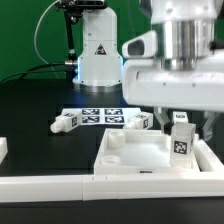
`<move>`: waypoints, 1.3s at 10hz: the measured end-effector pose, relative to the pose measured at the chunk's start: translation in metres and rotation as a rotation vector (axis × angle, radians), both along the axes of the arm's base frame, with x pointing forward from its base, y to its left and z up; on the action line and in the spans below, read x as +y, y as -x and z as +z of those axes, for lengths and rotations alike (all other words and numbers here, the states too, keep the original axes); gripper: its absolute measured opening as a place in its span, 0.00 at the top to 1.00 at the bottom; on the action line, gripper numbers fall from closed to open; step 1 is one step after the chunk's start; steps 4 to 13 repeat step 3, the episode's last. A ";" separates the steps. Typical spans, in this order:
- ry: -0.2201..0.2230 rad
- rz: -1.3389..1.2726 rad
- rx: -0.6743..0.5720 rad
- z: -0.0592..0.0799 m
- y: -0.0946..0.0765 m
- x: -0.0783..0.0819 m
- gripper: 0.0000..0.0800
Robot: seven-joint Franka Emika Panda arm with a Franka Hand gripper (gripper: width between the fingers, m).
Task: Assemble one leg
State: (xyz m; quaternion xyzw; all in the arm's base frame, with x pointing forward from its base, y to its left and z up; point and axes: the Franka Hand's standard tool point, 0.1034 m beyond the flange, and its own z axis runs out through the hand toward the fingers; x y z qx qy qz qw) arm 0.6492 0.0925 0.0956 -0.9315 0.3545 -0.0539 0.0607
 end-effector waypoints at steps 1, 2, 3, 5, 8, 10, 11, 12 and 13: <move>-0.011 0.009 0.005 0.016 -0.001 0.001 0.33; -0.027 0.016 0.005 0.039 -0.010 0.006 0.21; -0.027 0.014 -0.005 0.043 -0.013 0.006 0.21; -0.027 0.014 -0.005 0.043 -0.013 0.006 0.21; -0.027 0.014 -0.005 0.043 -0.013 0.006 0.21; -0.027 0.014 -0.005 0.043 -0.013 0.006 0.21; -0.027 0.014 -0.005 0.043 -0.013 0.006 0.21; -0.027 0.014 -0.005 0.043 -0.013 0.006 0.21; -0.027 0.014 -0.005 0.043 -0.013 0.006 0.21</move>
Offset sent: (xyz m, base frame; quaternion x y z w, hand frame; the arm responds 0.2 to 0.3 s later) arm 0.0000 0.0000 0.0000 0.0000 0.0000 0.0000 1.0000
